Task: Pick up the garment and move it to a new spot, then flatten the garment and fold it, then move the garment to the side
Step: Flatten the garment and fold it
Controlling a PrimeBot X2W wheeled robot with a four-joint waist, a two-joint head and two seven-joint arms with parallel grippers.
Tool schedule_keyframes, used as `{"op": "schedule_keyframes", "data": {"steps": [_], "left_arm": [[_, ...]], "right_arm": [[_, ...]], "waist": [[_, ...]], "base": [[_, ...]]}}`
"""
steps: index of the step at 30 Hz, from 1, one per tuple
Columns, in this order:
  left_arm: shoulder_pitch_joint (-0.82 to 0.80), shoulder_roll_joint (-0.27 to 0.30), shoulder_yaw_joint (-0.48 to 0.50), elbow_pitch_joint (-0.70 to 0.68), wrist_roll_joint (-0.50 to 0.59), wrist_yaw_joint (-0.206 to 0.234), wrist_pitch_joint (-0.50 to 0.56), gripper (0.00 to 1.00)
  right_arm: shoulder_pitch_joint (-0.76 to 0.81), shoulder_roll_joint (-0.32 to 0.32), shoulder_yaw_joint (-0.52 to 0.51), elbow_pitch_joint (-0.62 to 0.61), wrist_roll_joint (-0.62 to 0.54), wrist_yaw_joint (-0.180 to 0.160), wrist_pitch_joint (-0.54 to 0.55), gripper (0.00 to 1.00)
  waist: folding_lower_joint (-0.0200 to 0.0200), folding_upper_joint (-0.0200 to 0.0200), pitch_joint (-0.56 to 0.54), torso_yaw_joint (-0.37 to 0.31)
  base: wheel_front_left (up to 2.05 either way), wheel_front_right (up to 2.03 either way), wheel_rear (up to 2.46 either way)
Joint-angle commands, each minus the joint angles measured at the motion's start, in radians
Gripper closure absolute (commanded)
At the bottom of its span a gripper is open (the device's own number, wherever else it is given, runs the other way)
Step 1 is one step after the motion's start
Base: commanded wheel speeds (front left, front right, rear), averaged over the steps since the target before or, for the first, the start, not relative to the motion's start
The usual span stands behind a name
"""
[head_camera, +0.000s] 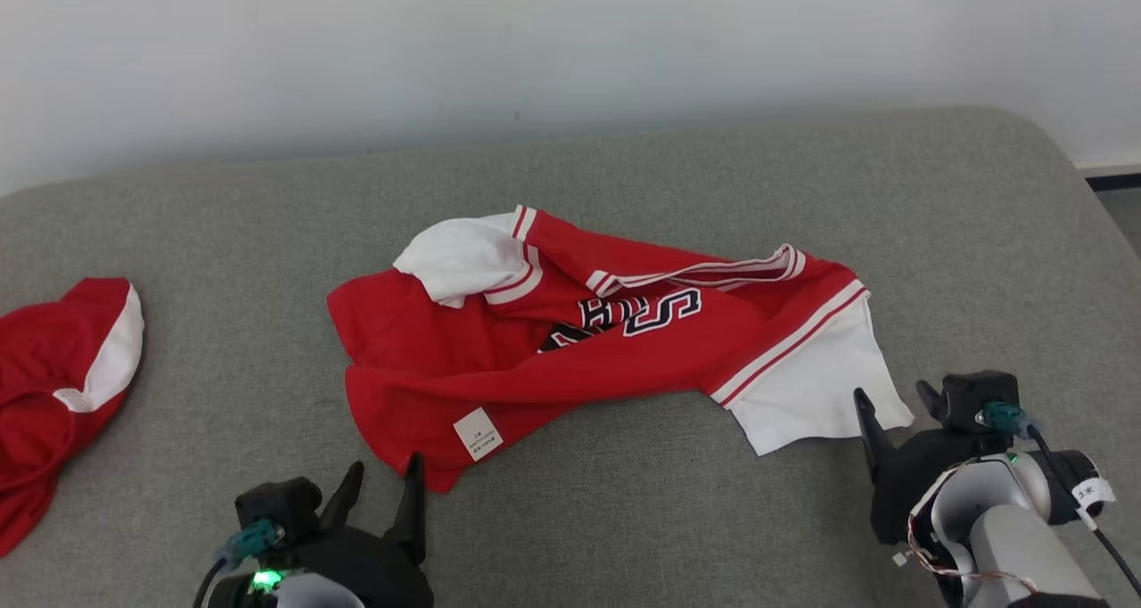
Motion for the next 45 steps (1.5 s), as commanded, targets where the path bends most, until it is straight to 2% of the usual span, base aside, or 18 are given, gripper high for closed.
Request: {"op": "schedule_keyframes", "data": {"steps": [1,6,11,17,33,34,35,36,37,38,45], "left_arm": [[-0.031,0.003,-0.005,0.016,-0.015,0.010,0.001,0.00],[-0.078,0.002,-0.023,0.054,-0.029,0.031,0.003,0.00],[-0.114,0.003,-0.051,0.084,-0.053,0.025,0.020,0.00],[-0.137,0.003,-0.070,0.084,-0.058,0.018,-0.011,0.00],[-0.082,0.015,-0.093,0.041,-0.063,0.031,-0.027,0.00],[-0.082,0.017,-0.096,0.038,-0.066,0.026,-0.021,0.13],[-0.082,0.018,-0.096,0.036,-0.068,0.026,-0.017,0.52],[-0.082,0.022,-0.098,0.034,-0.065,0.028,-0.013,0.74],[-0.083,0.023,-0.098,0.031,-0.065,0.030,-0.014,0.91],[-0.083,0.022,-0.097,0.027,-0.066,0.030,-0.017,1.00],[-0.062,0.029,-0.096,0.003,-0.070,0.039,-0.035,1.00]], "right_arm": [[-0.030,-0.004,-0.011,0.036,-0.006,-0.002,0.015,0.00],[-0.090,-0.010,-0.029,0.125,-0.035,-0.002,0.032,0.00],[-0.137,-0.008,-0.055,0.212,-0.064,-0.002,0.044,0.00],[-0.175,0.002,-0.076,0.291,-0.067,-0.002,0.041,0.00],[-0.169,0.018,-0.111,0.465,-0.045,-0.002,0.105,0.00],[-0.169,0.020,-0.112,0.470,-0.045,-0.002,0.106,0.00],[-0.169,0.022,-0.112,0.475,-0.044,-0.002,0.109,0.00],[-0.169,0.025,-0.109,0.479,-0.043,-0.002,0.112,0.25],[-0.172,0.028,-0.107,0.482,-0.041,-0.002,0.112,0.54],[-0.174,0.031,-0.103,0.484,-0.039,-0.002,0.113,1.00],[-0.187,0.035,-0.074,0.463,0.001,-0.002,0.057,1.00]], "waist": [[-0.0002,-0.0001,0.046,-0.003],[-0.0002,-0.0001,0.072,0.004],[-0.0002,-0.0001,0.098,0.009],[-0.0002,-0.0001,0.122,0.013],[-0.0002,-0.0001,0.121,0.024],[-0.0002,-0.0001,0.121,0.022],[-0.0002,-0.0001,0.122,0.021],[-0.0002,-0.0001,0.122,0.019],[-0.0002,-0.0001,0.123,0.018],[-0.0002,-0.0001,0.123,0.017],[-0.0002,-0.0001,0.102,0.016]], "base": [[0.00,0.00,0.00],[0.00,0.00,0.00],[0.00,0.00,0.00],[0.00,0.00,0.00],[0.00,0.00,0.00],[0.00,0.00,0.00],[0.00,0.00,0.00],[0.00,0.00,0.00],[0.00,0.00,0.00],[0.00,0.00,0.00],[0.00,0.00,0.00]]}}
